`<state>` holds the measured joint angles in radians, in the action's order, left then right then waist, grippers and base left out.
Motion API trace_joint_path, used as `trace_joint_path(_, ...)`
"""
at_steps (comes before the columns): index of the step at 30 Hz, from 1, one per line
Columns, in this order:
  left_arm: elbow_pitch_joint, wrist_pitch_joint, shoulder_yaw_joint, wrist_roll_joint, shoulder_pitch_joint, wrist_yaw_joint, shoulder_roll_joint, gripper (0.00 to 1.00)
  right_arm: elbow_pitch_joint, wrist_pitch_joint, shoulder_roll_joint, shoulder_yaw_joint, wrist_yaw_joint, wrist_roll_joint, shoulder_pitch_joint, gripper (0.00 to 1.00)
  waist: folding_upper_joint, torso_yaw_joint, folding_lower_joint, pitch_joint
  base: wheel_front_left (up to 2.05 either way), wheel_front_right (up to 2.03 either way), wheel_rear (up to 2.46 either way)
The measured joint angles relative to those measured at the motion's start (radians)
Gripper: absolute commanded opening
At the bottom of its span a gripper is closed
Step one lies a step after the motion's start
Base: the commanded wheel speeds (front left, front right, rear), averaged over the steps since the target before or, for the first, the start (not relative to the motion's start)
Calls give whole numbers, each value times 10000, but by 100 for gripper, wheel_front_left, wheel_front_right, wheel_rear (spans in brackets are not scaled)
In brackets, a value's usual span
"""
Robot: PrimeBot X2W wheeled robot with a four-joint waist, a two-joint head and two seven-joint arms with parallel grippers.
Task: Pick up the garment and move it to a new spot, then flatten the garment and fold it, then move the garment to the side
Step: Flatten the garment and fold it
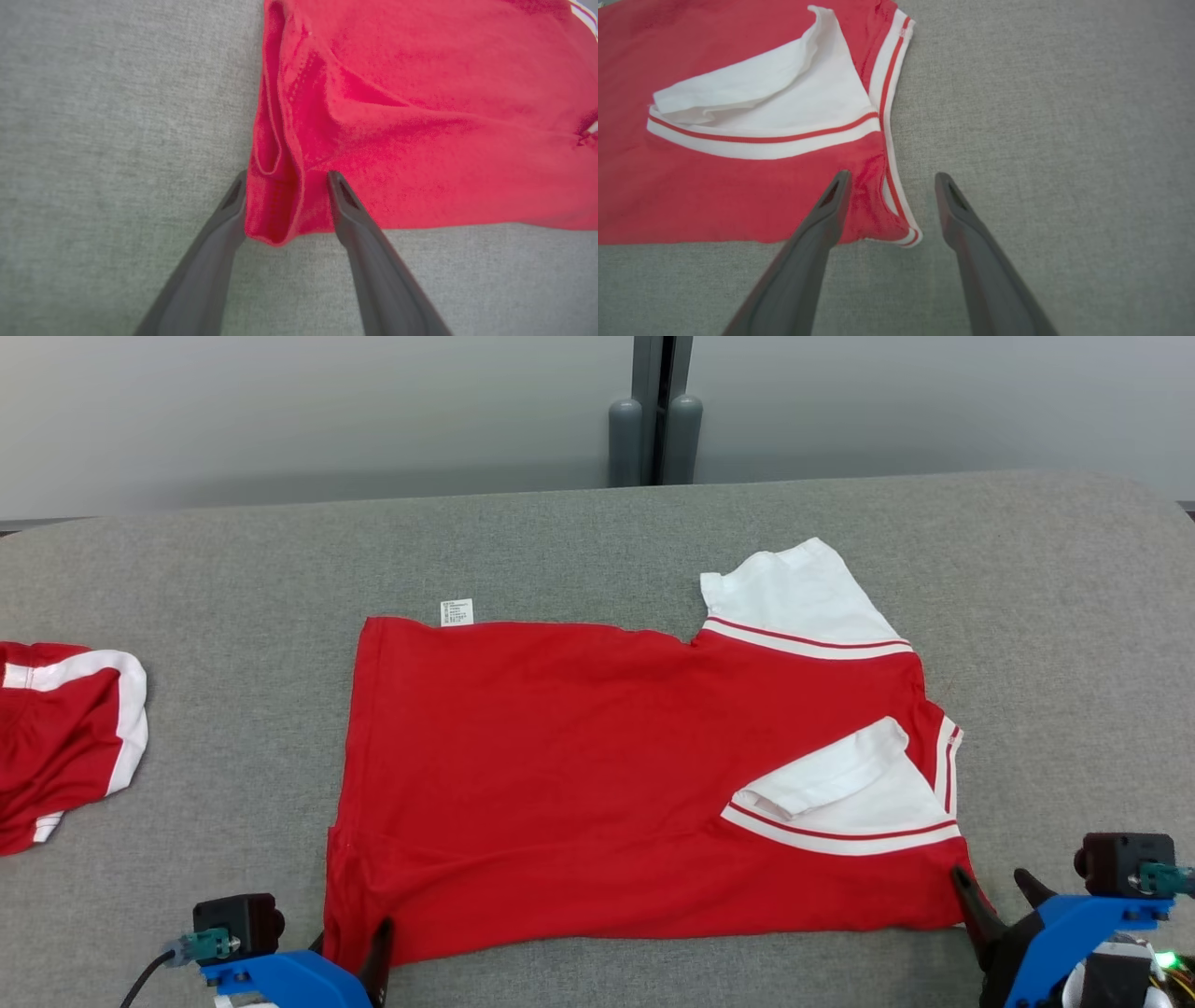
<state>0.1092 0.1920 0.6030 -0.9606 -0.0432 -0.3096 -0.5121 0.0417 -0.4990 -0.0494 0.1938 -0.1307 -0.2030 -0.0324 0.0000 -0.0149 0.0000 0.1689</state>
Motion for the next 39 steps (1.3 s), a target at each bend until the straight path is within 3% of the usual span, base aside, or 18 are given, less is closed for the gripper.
trace_joint_path(7, -773, 366, -261, -44, -727, 113, -412, 100, -637, -639, -21, -656, 0, 441, 1295, 100, 2, -197, 1, 141, 0, 0, 0)
trace_joint_path(11, -863, 1122, -606, -176, -2013, 491, -945, 100, -826, -1434, -552, -1260, 2, 274, 2776, 100, 2, -335, 0, 473, 0, 0, 0)
trace_joint_path(18, 82, 3175, -1012, -748, -4636, 1198, -1724, 100, 623, -2297, -1229, -2681, 2, -343, 6122, 100, 3, -867, 3, 1483, 0, 0, 0)
trace_joint_path(27, 1028, 4959, -1026, -846, -6982, 1164, -2050, 100, 2706, -1981, -1630, -4174, 0, -725, 9282, 100, 5, -1274, 4, 2903, 0, 0, 0)
trace_joint_path(39, 1402, 5716, -198, 123, -8038, 1484, -2389, 100, 4500, -740, -1626, -4485, 0, -742, 10762, 100, 3, -1386, 2, 3790, 0, 0, 0)
